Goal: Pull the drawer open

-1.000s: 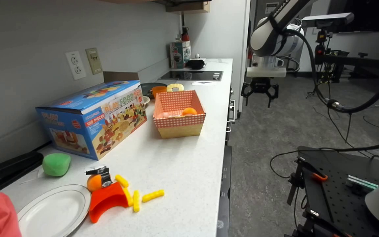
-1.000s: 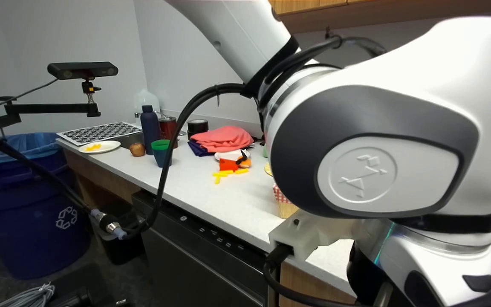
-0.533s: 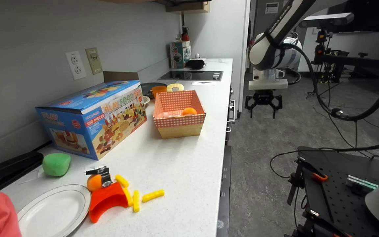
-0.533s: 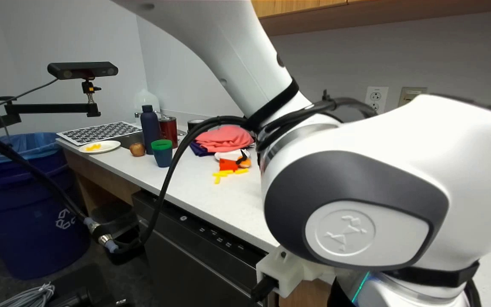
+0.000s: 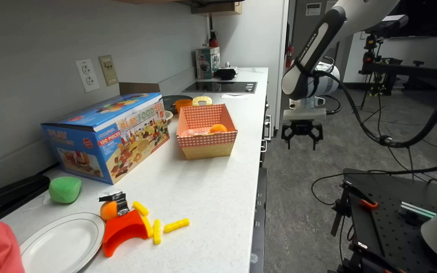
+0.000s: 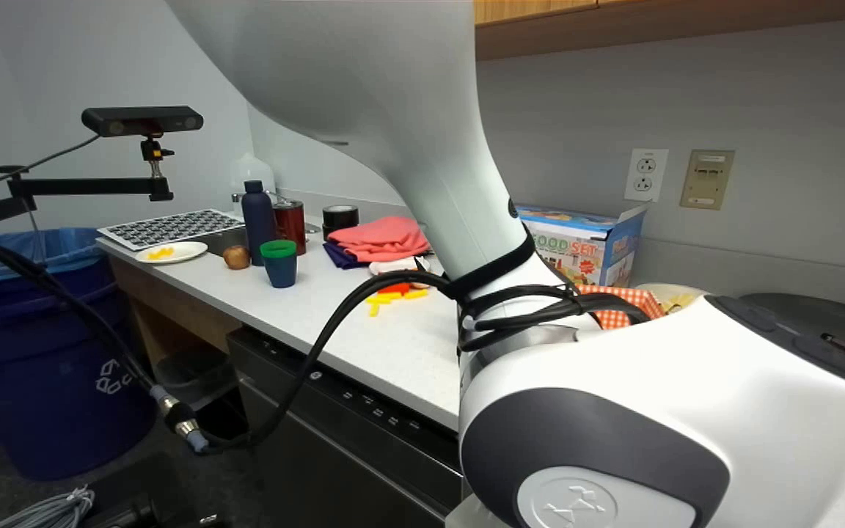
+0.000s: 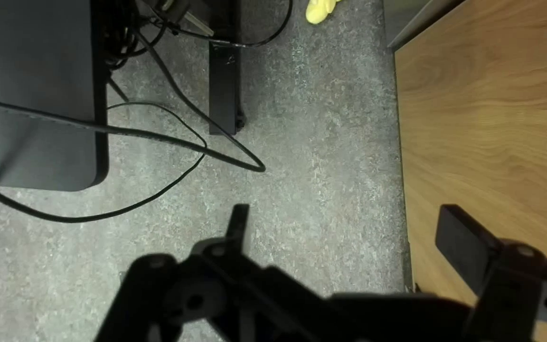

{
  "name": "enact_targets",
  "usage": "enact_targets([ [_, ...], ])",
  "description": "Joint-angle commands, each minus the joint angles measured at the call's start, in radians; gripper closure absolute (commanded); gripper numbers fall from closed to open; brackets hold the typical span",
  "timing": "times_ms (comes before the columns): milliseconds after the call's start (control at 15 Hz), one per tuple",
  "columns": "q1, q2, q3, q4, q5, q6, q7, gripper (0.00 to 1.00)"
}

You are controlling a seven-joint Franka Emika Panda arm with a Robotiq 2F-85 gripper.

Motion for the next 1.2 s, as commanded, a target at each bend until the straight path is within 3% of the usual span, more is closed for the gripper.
enact_targets([
  [0, -0.014, 0.037, 0.028, 0.056, 0.13, -0.005, -0.069, 0.0],
  [267, -0.014, 0.058, 0.041, 0.085, 0.225, 0.016, -0.111, 0.0],
  [467, 0.015, 0.064, 0.009, 0.086, 0.184, 0.051, -0.088, 0.0],
  [1000, 0.014, 0.049, 0.01, 0.07, 0.192, 0.037, -0.082, 0.0],
  [1133, -0.007, 0.072, 0.024, 0.091, 0.239, 0.051, -0.092, 0.0],
])
